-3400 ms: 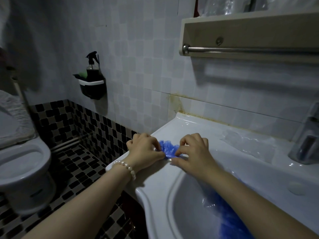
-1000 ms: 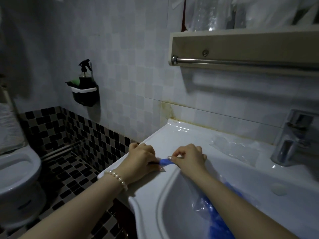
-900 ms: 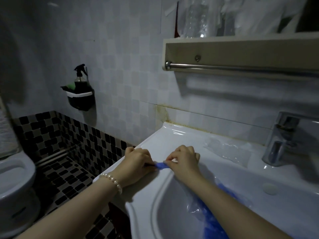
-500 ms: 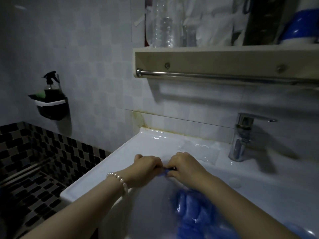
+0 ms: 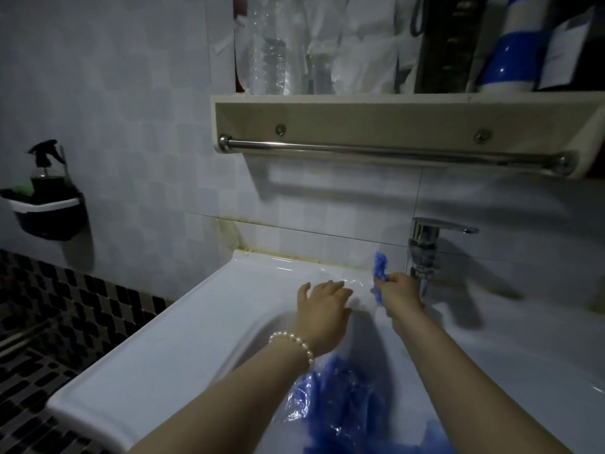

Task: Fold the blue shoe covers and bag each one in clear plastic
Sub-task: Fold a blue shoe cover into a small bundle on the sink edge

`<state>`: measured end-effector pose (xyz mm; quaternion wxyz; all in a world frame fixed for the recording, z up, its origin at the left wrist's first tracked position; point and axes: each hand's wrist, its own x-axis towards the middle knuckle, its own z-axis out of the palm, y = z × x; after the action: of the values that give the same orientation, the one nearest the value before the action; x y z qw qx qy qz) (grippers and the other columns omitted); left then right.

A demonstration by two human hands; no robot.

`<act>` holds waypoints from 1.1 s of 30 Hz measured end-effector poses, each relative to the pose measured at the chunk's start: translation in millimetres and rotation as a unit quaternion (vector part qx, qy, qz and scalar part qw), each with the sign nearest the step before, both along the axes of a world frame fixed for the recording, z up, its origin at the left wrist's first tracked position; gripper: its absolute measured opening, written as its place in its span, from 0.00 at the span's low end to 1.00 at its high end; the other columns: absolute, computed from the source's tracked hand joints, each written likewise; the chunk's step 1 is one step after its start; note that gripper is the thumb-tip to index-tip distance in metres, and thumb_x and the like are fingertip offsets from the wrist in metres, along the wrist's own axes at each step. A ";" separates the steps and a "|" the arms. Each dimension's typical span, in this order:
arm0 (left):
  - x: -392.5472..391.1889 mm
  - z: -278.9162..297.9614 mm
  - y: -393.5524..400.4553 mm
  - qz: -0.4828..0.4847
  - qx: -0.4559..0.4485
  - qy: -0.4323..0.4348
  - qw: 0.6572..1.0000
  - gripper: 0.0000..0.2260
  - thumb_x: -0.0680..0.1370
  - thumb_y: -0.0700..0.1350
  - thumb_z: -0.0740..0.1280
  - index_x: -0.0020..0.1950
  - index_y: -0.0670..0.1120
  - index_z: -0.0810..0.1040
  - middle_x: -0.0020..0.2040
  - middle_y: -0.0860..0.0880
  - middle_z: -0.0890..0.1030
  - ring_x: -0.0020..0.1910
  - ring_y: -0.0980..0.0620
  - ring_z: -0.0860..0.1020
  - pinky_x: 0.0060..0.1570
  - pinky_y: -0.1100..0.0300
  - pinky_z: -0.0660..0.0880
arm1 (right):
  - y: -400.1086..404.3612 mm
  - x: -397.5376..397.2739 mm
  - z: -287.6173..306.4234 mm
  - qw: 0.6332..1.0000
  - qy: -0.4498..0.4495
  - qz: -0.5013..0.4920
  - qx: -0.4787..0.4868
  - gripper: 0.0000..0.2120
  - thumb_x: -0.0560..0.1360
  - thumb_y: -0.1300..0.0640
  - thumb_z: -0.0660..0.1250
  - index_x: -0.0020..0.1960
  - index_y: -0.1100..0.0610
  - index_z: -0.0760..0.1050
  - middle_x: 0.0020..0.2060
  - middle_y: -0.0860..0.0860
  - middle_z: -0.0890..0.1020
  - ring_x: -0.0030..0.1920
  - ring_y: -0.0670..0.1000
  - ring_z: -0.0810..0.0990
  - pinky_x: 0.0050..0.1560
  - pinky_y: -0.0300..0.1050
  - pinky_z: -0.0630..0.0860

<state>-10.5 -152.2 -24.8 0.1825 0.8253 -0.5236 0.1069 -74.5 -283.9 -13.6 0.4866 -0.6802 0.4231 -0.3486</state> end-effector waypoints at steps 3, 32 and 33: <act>-3.5 3.3 -23.7 0.024 0.013 0.074 0.997 0.20 0.81 0.53 0.56 0.71 0.46 0.65 0.67 0.48 0.73 0.68 0.50 0.68 0.73 0.50 0.44 | 6.5 1.3 -0.6 0.999 -0.004 0.029 0.014 0.14 0.78 0.59 0.64 0.33 0.57 0.73 0.34 0.55 0.79 0.35 0.53 0.76 0.37 0.43 0.70; 68.9 -16.3 98.2 0.120 -0.374 0.050 0.918 0.05 0.69 0.37 0.73 0.34 0.43 0.80 0.35 0.48 0.76 0.30 0.51 0.74 0.31 0.67 0.68 | 134.2 67.2 23.9 0.968 0.054 0.201 0.141 0.07 0.70 0.65 0.69 0.46 0.68 0.78 0.29 0.58 0.80 0.17 0.46 0.66 0.24 0.36 0.62; 67.8 -17.9 96.6 0.107 -0.364 0.039 0.924 0.05 0.68 0.36 0.73 0.35 0.44 0.81 0.35 0.48 0.76 0.29 0.52 0.74 0.31 0.65 0.68 | 133.3 69.0 21.7 0.973 0.012 0.170 0.158 0.08 0.69 0.65 0.69 0.46 0.69 0.78 0.30 0.59 0.79 0.17 0.46 0.65 0.22 0.35 0.61</act>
<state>57.3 -55.6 -42.6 0.4781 0.7564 -0.3500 0.2771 -5.5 -150.5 8.2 0.6348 -0.6609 0.3569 -0.1815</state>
